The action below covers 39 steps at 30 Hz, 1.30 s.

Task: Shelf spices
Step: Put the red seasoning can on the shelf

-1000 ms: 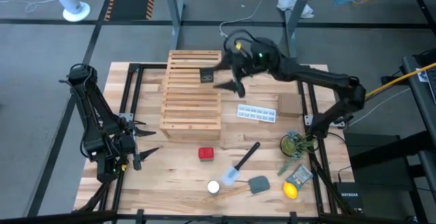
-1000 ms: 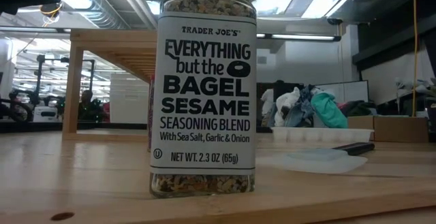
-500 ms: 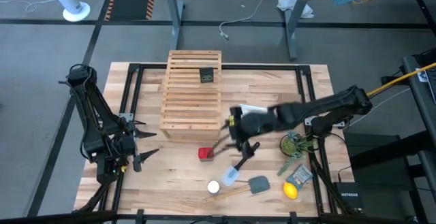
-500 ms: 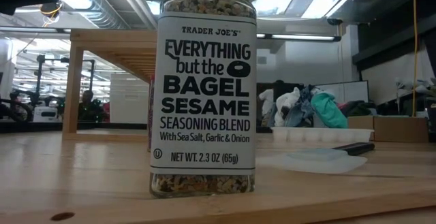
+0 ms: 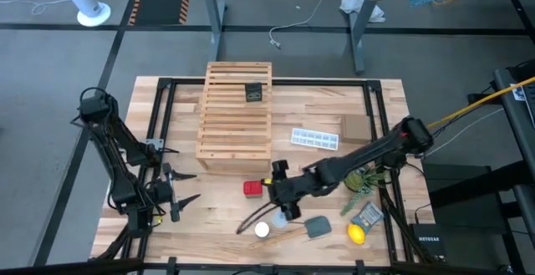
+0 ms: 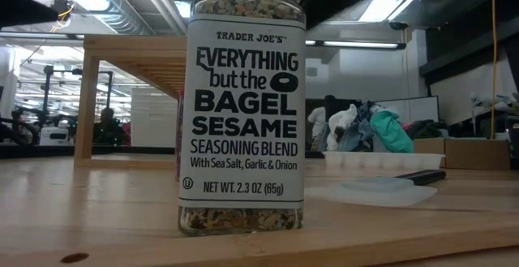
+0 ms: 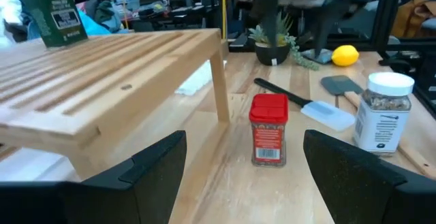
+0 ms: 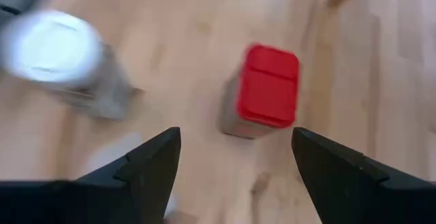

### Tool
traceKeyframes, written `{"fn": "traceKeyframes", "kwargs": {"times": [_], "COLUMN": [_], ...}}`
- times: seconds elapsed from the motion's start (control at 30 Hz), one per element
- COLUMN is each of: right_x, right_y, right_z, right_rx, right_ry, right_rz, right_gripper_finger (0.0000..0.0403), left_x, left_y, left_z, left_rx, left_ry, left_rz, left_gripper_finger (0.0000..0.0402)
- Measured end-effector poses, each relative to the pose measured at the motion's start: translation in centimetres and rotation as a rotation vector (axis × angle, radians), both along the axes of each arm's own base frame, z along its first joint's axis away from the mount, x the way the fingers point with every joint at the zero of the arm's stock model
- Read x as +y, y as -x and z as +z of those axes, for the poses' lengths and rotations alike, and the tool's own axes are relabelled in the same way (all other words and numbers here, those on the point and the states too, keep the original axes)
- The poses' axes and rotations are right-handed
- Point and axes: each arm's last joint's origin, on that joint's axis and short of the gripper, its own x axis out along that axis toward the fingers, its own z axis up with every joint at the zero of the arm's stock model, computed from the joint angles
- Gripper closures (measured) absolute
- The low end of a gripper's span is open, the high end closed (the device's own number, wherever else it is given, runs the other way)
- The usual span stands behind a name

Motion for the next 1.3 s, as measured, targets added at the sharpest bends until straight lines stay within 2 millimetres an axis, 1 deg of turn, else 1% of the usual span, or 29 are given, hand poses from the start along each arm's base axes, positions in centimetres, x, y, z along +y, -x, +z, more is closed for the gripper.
{"fn": "traceKeyframes", "kwargs": {"times": [0.1, 0.2, 0.4, 0.63, 0.83, 0.9, 1.0, 1.17, 1.3], "right_x": [-0.4, -1.0, -2.2, -2.5, -2.5, -2.5, -2.5, -2.3, -2.3], "right_y": [-1.0, -1.9, -3.5, -4.7, -5.0, -5.1, -5.2, -5.5, -5.7], "right_z": [-1.9, -3.5, -5.5, -5.7, -5.4, -5.6, -6.4, -8.7, -9.3], "right_rx": [0.014, 0.035, 0.049, -0.026, -0.069, -0.068, -0.053, 0.003, 0.006], "right_ry": [0.061, 0.070, -0.004, -0.063, -0.088, -0.087, -0.083, -0.074, -0.076], "right_rz": [-0.055, -0.074, -0.063, -0.051, -0.047, -0.048, -0.051, -0.050, -0.052], "right_gripper_finger": [0.0117, 0.0117, 0.0117, 0.0117, 0.0117, 0.0117, 0.0117, 0.0117, 0.0129], "left_x": [-0.2, -0.4, -0.5, -0.5, -0.5, -0.5, -0.5, -0.5, -0.5], "left_y": [-0.1, -0.1, -0.2, -0.2, -0.2, -0.2, -0.2, -0.2, -0.2], "left_z": [-0.7, -1.1, -1.3, -1.3, -1.3, -1.3, -1.3, -1.3, -1.3], "left_rx": [0.003, 0.003, 0.004, 0.007, 0.007, 0.007, 0.007, 0.007, 0.007], "left_ry": [-0.005, -0.005, -0.008, -0.007, -0.007, -0.006, -0.007, -0.006, -0.006], "left_rz": [0.004, 0.006, 0.007, 0.006, 0.006, 0.006, 0.006, 0.006, 0.006], "left_gripper_finger": [0.0112, 0.0112, 0.0112, 0.0112, 0.0112, 0.0112, 0.0112, 0.0112, 0.0112]}}
